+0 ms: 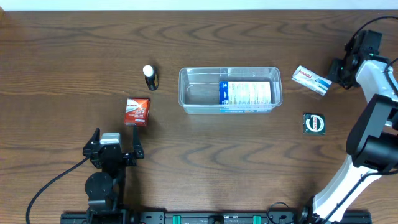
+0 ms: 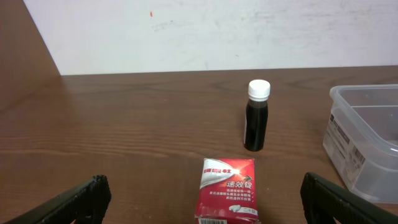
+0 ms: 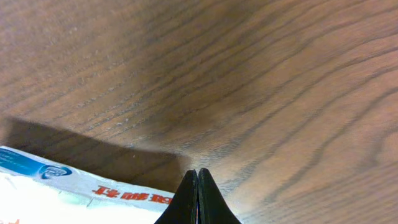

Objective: Pack container

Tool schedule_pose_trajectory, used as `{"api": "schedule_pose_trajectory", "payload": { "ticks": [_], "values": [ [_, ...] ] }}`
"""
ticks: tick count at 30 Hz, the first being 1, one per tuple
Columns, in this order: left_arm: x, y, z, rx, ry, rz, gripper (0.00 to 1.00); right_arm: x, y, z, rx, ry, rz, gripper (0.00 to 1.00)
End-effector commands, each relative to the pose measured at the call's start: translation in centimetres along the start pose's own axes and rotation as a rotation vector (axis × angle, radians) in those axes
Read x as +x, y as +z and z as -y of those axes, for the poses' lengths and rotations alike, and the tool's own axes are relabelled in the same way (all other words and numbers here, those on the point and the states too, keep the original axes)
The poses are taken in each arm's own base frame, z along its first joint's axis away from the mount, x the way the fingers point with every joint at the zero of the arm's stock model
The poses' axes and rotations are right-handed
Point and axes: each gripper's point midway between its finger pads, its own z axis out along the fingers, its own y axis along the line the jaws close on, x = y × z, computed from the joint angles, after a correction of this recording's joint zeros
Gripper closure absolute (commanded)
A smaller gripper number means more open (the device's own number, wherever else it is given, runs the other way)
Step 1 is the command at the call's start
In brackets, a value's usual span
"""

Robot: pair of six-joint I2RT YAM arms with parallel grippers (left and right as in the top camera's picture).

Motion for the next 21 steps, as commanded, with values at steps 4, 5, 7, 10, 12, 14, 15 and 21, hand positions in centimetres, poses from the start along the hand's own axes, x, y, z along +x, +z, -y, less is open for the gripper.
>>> {"api": "schedule_pose_trajectory", "payload": {
  "ticks": [4,5,7,10,12,14,15,21],
  "values": [
    [1.6,0.3,0.2,0.01,0.012,-0.037,0.02,0.6,1.2,-1.0,-0.078,0.028,-0.027,0.99],
    [1.6,0.3,0.2,0.01,0.012,-0.037,0.02,0.6,1.2,-1.0,-0.077,0.028,-0.027,0.99],
    [1.6,0.3,0.2,0.01,0.012,-0.037,0.02,0.8,1.2,-1.0,-0.077,0.028,-0.035,0.99],
    [1.6,0.3,0.2,0.01,0.012,-0.037,0.02,1.6,1.1,-0.9,-0.074,0.03,-0.068,0.99],
    [1.6,0.3,0.2,0.01,0.012,-0.037,0.02,2.1,1.1,-0.9,-0.073,0.03,-0.089,0.99],
    [1.6,0.3,0.2,0.01,0.012,-0.037,0.02,2.6,1.0,-1.1,-0.085,0.038,-0.109,0.99],
    [1.6,0.3,0.2,0.01,0.012,-0.037,0.02,2.8,1.0,-1.3,-0.097,0.039,-0.116,0.99],
    [1.6,0.3,0.2,0.01,0.012,-0.037,0.02,3.5,0.9,-1.3,-0.101,0.041,-0.147,0.99]
  ]
}}
